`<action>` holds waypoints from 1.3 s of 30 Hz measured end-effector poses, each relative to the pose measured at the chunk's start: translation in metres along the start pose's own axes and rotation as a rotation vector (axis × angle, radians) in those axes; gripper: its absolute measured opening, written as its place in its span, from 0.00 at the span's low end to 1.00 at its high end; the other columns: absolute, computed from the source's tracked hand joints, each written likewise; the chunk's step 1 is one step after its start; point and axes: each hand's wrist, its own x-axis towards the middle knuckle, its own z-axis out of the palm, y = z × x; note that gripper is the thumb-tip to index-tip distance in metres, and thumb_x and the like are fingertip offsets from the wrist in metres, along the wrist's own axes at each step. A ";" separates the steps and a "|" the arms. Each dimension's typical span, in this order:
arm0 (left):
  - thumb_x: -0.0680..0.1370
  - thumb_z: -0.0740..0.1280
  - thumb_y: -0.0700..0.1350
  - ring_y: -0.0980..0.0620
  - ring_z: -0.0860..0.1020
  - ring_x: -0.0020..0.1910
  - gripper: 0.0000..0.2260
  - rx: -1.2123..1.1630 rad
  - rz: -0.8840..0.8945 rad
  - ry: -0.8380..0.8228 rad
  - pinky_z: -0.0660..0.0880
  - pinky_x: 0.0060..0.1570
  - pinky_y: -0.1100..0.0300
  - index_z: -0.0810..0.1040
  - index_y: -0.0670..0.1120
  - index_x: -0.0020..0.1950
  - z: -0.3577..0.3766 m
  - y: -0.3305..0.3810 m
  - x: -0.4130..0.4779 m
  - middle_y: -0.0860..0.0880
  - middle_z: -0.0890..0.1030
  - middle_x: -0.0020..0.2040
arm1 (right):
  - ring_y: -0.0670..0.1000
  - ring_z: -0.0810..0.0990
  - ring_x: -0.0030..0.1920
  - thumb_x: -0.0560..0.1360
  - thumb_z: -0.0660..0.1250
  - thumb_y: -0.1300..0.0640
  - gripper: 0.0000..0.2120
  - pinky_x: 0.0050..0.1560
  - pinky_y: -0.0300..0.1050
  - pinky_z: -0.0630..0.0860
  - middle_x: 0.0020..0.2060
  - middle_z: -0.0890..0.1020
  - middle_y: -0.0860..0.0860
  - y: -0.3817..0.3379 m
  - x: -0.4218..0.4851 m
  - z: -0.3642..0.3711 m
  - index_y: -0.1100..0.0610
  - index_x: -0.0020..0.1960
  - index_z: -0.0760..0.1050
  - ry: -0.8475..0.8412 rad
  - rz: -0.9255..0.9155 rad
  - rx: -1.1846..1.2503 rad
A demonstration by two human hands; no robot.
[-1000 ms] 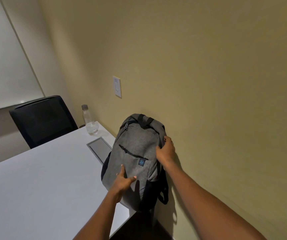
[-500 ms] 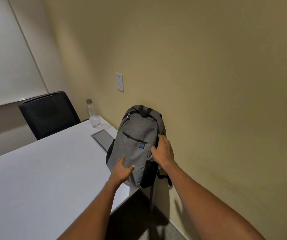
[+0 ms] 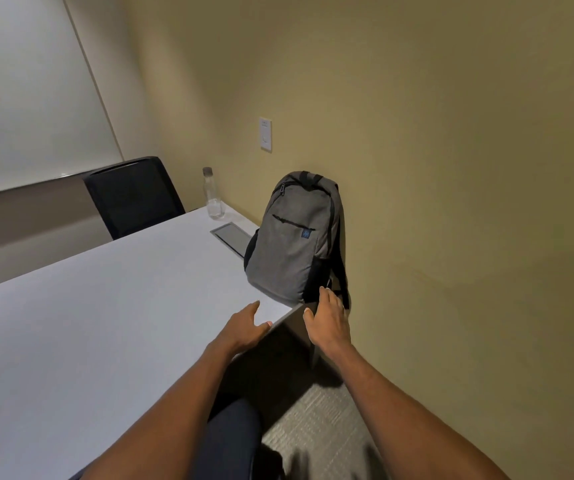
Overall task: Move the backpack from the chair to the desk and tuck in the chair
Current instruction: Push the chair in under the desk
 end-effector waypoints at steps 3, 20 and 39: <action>0.84 0.64 0.56 0.43 0.59 0.84 0.33 0.047 0.005 -0.014 0.58 0.82 0.46 0.56 0.47 0.85 -0.003 -0.024 -0.042 0.45 0.59 0.85 | 0.56 0.60 0.85 0.85 0.64 0.50 0.34 0.84 0.54 0.61 0.85 0.61 0.55 -0.007 -0.051 0.012 0.58 0.86 0.55 -0.018 0.021 0.008; 0.83 0.61 0.62 0.53 0.64 0.81 0.30 0.162 0.136 -0.033 0.60 0.78 0.55 0.60 0.56 0.83 -0.061 -0.173 -0.276 0.55 0.63 0.83 | 0.55 0.58 0.85 0.85 0.62 0.47 0.33 0.86 0.55 0.57 0.83 0.62 0.54 -0.137 -0.322 0.084 0.59 0.85 0.57 -0.155 -0.311 0.158; 0.82 0.50 0.70 0.64 0.61 0.80 0.25 0.410 0.015 -0.104 0.60 0.81 0.48 0.61 0.70 0.79 -0.070 -0.365 -0.492 0.68 0.64 0.79 | 0.66 0.45 0.86 0.74 0.69 0.28 0.60 0.81 0.76 0.43 0.87 0.41 0.58 -0.169 -0.464 0.162 0.51 0.86 0.34 -1.059 -0.630 -0.323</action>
